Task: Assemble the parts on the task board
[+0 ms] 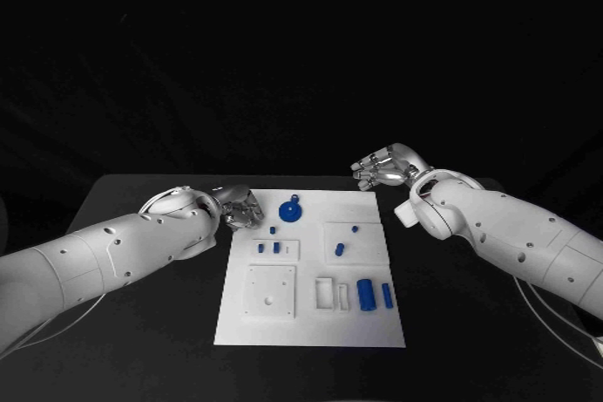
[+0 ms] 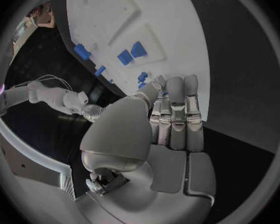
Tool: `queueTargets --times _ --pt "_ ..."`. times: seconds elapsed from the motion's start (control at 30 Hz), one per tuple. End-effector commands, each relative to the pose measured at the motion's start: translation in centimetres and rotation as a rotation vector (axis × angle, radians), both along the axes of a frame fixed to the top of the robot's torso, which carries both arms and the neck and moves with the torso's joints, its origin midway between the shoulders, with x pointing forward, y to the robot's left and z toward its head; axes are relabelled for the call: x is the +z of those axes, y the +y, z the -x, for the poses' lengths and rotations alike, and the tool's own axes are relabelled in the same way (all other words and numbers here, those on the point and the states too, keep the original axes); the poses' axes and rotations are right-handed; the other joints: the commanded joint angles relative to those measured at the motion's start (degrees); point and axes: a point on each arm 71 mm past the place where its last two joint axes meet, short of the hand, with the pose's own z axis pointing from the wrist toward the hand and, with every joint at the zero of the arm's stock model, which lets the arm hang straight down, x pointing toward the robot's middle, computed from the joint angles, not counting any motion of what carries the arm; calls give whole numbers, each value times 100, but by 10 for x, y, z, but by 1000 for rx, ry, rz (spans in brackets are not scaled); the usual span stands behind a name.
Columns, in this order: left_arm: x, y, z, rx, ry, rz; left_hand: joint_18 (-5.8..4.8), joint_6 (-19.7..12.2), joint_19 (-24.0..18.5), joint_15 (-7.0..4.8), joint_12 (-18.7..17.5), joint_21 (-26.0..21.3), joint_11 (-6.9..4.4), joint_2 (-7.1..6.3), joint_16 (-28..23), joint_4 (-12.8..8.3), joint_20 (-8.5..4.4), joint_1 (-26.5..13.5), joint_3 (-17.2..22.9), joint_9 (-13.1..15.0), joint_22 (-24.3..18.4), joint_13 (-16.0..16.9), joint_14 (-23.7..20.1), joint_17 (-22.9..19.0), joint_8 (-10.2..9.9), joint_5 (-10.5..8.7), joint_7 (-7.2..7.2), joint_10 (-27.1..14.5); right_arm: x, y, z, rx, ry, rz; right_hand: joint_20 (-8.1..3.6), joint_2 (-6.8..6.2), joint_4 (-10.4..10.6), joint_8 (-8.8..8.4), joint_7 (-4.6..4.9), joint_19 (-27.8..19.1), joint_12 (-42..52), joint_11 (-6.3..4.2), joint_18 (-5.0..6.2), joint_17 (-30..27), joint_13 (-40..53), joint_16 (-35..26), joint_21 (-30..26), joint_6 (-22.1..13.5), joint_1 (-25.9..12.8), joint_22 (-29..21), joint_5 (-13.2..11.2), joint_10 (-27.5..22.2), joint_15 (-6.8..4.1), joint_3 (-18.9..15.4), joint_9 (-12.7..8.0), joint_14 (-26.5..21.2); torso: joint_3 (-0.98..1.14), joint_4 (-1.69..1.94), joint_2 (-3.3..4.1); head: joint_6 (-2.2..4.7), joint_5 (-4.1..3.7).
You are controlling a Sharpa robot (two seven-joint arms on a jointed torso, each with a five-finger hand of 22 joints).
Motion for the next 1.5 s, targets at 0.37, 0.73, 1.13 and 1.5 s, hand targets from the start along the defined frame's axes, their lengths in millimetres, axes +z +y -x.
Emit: queueTargets --times 0.37,0.73,1.13,1.5 --pt "47 44 -13 319 -48 673 -20 272 -377 139 26 -780 133 5 -1856 72 175 -174 15 17 -383 5 -73 -689 3 11 57 -162 -5 -1 5 124 -43 383 -544 262 -160 -39 -160 1205 -26 -168 65 1627 9 1744 1405 221 -99 871 -2231 82 -426 -358 -34 1044 -12 20 -43 63 -116" --pt "58 46 3 310 29 888 -5 -117 -1039 781 -6 -1534 392 -142 -5547 466 806 -394 -533 -3 -2474 -19 -384 -1322 -9 -210 58 -1029 -11 11 17 97 -91 690 -540 -100 -387 -37 -121 1145 -38 -75 184 2540 2 2467 1943 148 -147 1438 -1835 -219 -416 310 -37 812 -28 35 -53 117 -81" --pt "62 38 13 290 66 977 76 -222 -1059 1014 -6 -1502 451 73 -5646 465 1128 -156 -1241 -15 -5732 -21 -1195 -1372 -23 -207 67 -1321 -24 27 31 116 -131 840 -536 -445 -166 -38 -127 1109 -35 -69 171 2694 3 2528 2032 42 -50 1672 -2179 -246 -412 531 -41 823 -39 32 -47 99 -98" --pt "62 34 14 287 78 1001 120 -188 -785 1020 -9 -1467 544 95 -5646 454 1128 -148 -1274 -15 -6591 -22 -1219 -1372 -22 -208 128 -1362 -35 40 42 160 -122 850 -532 -566 -47 -39 -102 1056 -35 -68 176 2766 3 2558 2051 89 -4 1934 -2060 -228 -408 711 -41 827 -27 29 -46 82 -68"
